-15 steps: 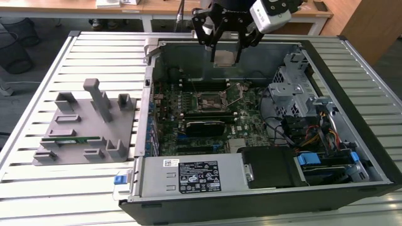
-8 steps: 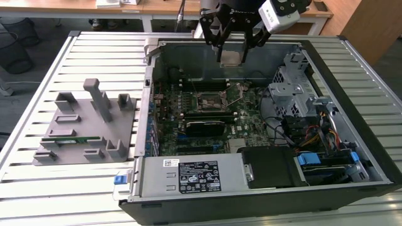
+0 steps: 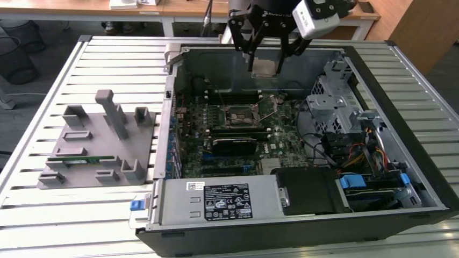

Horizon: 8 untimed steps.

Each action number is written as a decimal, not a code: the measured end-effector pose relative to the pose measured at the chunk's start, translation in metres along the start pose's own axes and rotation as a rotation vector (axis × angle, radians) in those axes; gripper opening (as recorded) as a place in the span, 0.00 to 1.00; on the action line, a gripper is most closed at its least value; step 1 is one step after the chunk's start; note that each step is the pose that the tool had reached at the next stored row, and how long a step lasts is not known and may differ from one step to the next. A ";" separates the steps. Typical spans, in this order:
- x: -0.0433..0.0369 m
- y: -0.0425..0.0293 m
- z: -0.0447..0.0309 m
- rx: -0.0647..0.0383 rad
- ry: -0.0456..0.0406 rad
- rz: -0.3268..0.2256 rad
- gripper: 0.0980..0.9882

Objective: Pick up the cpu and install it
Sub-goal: 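Place the cpu into insertion slot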

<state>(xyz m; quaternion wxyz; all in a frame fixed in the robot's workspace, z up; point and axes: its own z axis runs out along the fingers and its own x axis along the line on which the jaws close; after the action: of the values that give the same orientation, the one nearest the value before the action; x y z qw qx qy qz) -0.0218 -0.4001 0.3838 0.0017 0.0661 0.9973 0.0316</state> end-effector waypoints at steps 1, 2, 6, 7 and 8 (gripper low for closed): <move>0.0000 0.0000 0.0001 0.000 -0.0011 0.016 0.49; 0.0000 0.0000 0.0003 0.000 -0.0020 0.031 0.49; 0.0000 -0.0001 0.0009 0.000 -0.0052 0.081 0.49; 0.0000 -0.0001 0.0010 0.000 -0.0059 0.092 0.49; 0.0000 -0.0001 0.0011 0.000 -0.0065 0.102 0.49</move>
<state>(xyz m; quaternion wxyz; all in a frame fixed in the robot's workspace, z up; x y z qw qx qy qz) -0.0218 -0.4001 0.3827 0.0033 0.1171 0.9926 0.0314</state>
